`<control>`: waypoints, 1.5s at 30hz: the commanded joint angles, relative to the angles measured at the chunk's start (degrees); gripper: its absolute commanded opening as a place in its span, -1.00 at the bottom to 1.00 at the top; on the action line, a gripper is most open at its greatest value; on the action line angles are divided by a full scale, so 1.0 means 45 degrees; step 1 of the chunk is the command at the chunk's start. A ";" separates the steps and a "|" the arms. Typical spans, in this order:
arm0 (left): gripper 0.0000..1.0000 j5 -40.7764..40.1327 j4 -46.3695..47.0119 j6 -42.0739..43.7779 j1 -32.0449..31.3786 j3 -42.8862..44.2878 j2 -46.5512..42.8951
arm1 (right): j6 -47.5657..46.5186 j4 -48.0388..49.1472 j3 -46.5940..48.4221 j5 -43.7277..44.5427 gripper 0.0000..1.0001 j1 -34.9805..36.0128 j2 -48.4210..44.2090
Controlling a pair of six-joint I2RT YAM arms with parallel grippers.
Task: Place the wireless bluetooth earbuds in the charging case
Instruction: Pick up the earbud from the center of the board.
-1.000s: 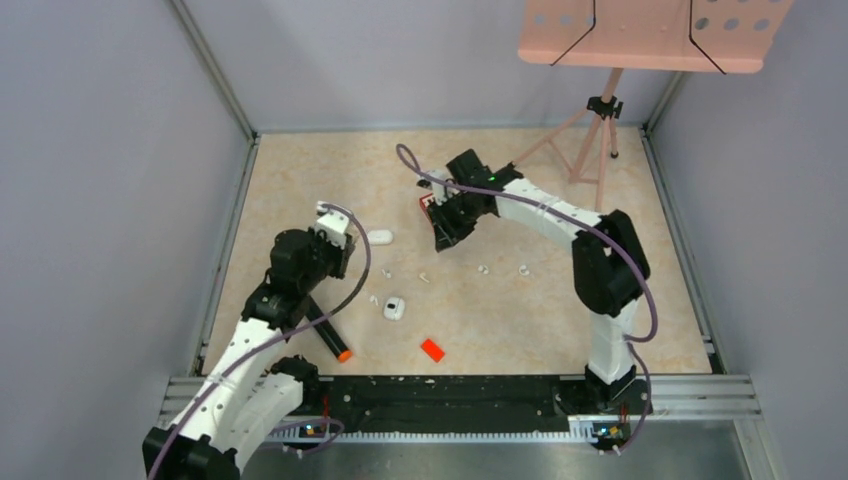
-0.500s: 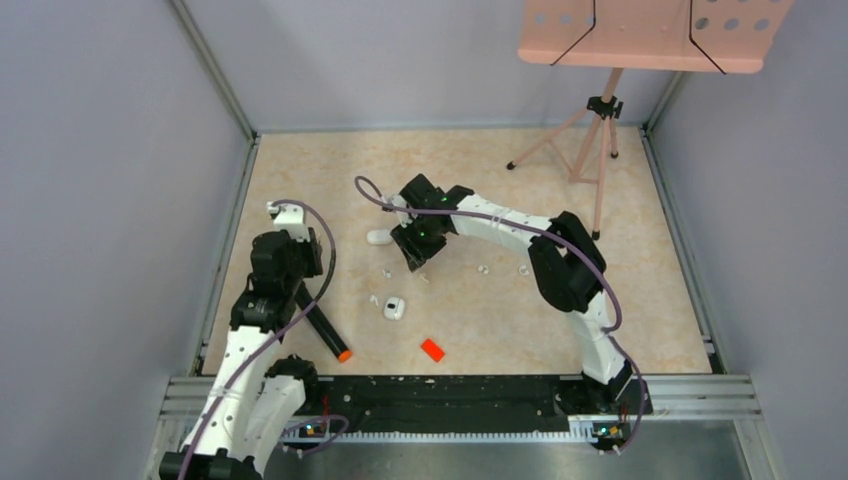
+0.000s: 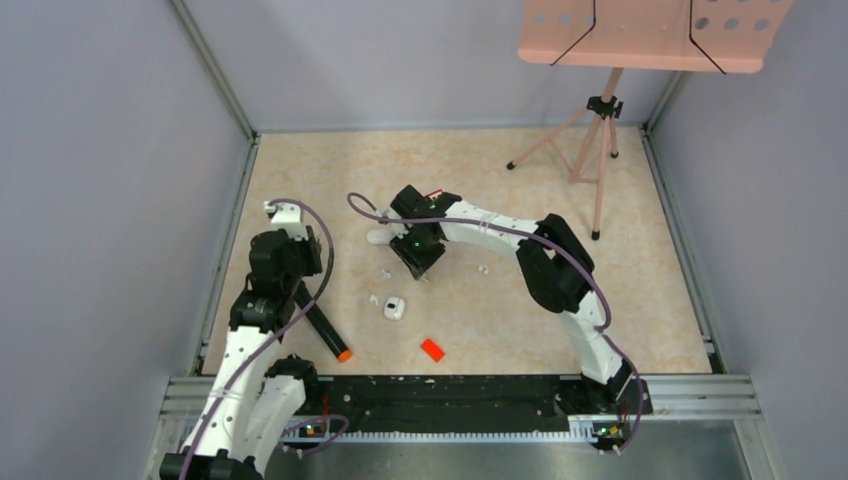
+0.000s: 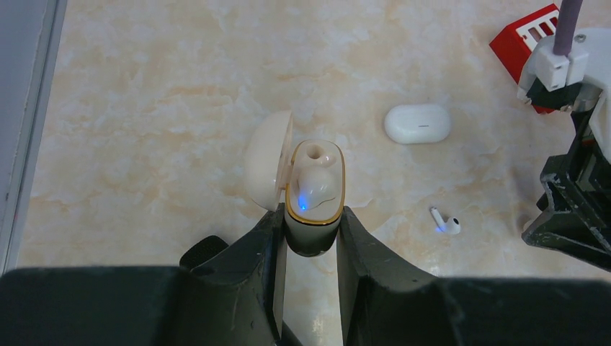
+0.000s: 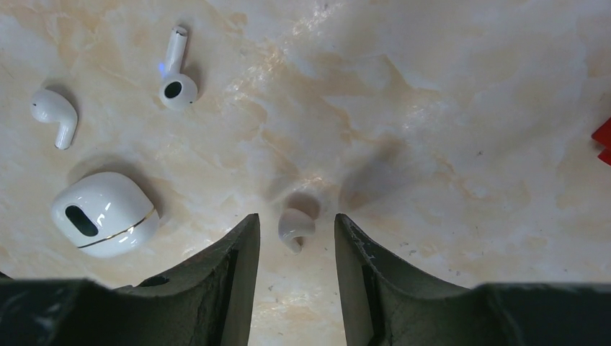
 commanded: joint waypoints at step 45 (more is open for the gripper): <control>-1.00 1.5307 0.5563 0.1105 -0.0175 0.3733 0.6590 | -0.2907 0.7972 -0.3061 -1.2897 -0.92 -0.4250 -0.8199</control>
